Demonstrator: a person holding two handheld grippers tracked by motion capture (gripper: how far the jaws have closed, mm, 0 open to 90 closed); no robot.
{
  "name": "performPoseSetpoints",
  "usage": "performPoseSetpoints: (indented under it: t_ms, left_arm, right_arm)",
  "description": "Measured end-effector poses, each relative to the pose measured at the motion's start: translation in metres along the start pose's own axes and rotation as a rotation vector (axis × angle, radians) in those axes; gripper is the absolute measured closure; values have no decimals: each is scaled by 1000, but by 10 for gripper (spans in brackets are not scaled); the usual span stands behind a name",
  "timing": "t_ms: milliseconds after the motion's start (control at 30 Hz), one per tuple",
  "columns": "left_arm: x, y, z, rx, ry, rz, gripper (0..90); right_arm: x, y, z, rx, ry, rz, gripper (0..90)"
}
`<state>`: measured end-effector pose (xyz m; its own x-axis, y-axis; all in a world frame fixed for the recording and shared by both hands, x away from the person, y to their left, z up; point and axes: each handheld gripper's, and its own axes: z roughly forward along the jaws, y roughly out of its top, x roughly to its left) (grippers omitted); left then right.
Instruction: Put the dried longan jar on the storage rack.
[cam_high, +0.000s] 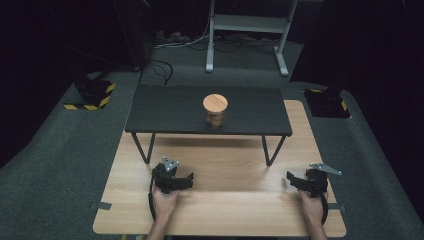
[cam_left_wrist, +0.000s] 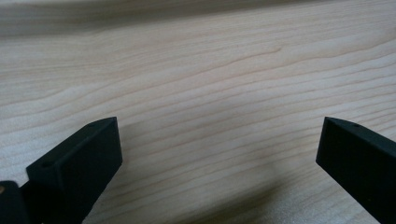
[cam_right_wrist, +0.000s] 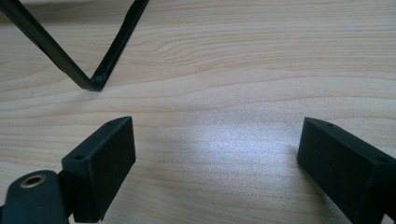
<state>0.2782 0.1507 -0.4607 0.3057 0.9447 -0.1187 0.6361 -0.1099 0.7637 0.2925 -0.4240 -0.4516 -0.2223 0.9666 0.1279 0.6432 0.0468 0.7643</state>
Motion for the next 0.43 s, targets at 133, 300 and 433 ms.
performPoseSetpoints:
  t_ms: [133,300,433]
  left_arm:
    - [-1,0,1,0,4,0,4]
    - [-5,6,4,35,12,7,4]
    - [-5,7,5,40,11,6,7]
  right_arm:
    - [1,0,0,1,-3,-2,110]
    - [1,0,0,2,-6,-5,111]
    - [2,0,0,3,-7,-6,110]
